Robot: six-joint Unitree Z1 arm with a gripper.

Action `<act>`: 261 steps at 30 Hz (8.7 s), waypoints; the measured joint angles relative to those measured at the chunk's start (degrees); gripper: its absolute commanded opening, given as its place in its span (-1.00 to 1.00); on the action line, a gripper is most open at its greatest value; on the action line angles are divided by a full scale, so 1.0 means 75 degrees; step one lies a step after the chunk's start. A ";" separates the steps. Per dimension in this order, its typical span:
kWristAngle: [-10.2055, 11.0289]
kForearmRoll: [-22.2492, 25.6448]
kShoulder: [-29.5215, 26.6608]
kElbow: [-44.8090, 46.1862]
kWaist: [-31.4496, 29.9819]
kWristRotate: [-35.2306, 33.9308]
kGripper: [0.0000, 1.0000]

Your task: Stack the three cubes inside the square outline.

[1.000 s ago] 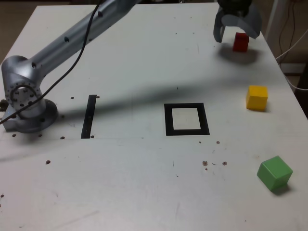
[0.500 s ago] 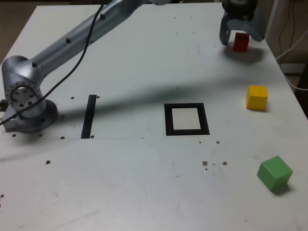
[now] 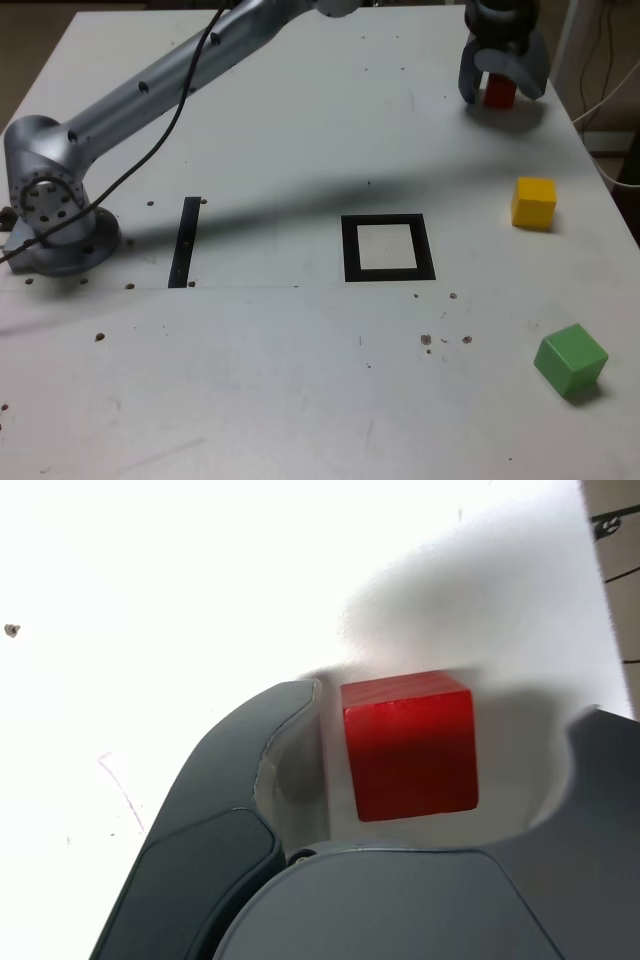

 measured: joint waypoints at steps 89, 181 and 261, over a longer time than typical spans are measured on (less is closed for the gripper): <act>-0.0473 -0.2780 -0.5758 1.0250 -0.3841 -0.6676 -0.34; -0.0157 -0.0681 -0.5700 0.8685 -0.4655 -0.5839 0.99; -0.0609 0.0319 -0.1398 0.2680 -0.3231 -0.2879 0.00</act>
